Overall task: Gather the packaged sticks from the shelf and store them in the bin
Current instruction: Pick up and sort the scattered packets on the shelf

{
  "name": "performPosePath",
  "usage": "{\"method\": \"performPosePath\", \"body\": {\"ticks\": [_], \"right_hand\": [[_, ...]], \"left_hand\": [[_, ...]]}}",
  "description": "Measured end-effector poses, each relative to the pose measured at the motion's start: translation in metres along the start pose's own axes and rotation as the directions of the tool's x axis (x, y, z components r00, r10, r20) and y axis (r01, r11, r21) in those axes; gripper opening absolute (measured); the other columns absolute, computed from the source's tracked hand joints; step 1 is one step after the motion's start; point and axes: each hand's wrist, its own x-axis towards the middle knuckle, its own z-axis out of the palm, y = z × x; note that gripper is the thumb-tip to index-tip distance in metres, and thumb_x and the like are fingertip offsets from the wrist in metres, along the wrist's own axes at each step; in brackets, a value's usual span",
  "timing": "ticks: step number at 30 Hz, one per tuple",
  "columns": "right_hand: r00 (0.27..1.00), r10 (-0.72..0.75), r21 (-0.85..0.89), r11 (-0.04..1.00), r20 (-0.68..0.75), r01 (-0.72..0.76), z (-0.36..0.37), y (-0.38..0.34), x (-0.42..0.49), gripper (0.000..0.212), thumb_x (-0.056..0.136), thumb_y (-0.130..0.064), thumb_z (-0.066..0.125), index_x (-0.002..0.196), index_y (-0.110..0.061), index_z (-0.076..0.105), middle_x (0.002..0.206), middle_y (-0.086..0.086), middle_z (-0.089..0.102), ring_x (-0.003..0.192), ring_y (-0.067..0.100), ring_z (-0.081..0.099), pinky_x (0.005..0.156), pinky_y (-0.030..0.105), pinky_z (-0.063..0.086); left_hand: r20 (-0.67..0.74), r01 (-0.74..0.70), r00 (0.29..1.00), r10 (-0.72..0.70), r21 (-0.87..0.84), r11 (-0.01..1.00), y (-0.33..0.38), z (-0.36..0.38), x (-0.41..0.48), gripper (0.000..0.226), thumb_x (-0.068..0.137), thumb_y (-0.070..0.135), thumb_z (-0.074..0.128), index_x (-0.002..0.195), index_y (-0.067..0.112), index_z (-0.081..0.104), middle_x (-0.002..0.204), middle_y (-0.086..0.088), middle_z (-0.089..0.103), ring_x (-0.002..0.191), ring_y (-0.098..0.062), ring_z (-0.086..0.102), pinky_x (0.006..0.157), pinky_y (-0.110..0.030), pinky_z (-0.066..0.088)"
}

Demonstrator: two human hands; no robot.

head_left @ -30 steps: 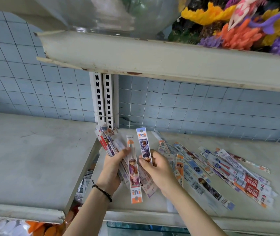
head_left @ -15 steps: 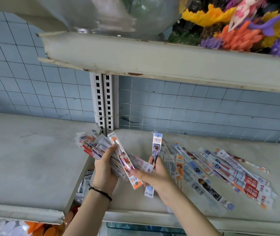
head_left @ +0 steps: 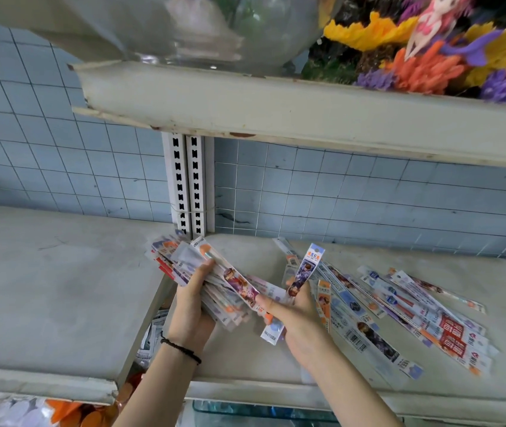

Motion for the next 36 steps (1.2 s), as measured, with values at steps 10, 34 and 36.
{"method": "performPosePath", "body": {"ticks": [10,34,36], "right_hand": [[0.975,-0.002,0.024,1.0,-0.221,0.007,-0.012,-0.024,0.015,0.042,0.078,-0.003,0.074,0.112,-0.009,0.049,0.096,0.011,0.07,0.065,0.022,0.068,0.051,0.028,0.051],[0.982,-0.004,-0.555,0.824,0.187,0.109,-0.021,-0.079,0.042,0.049,0.073,0.004,0.075,0.098,-0.027,0.046,0.098,-0.001,0.061,0.095,0.016,0.061,0.073,0.028,0.05],[0.974,0.022,-0.605,0.787,0.224,0.121,-0.017,-0.083,0.043,0.052,0.075,0.003,0.074,0.109,-0.022,0.043,0.104,0.002,0.058,0.096,0.016,0.06,0.071,0.025,0.052]], "left_hand": [[0.135,0.102,0.982,-0.128,0.186,0.977,-0.003,0.011,-0.006,0.04,0.071,0.02,0.067,0.109,0.011,0.059,0.076,-0.004,0.071,0.061,-0.014,0.066,0.056,-0.027,0.055],[0.303,0.594,0.74,-0.601,0.125,0.795,-0.006,0.006,-0.002,0.073,0.041,0.037,0.093,0.1,0.0,0.072,0.087,-0.026,0.071,0.069,-0.038,0.071,0.053,-0.043,0.059],[0.279,0.592,0.745,-0.605,0.141,0.794,-0.005,0.005,-0.001,0.08,0.043,0.052,0.088,0.103,0.002,0.071,0.082,-0.023,0.071,0.066,-0.036,0.071,0.054,-0.042,0.059]]}}
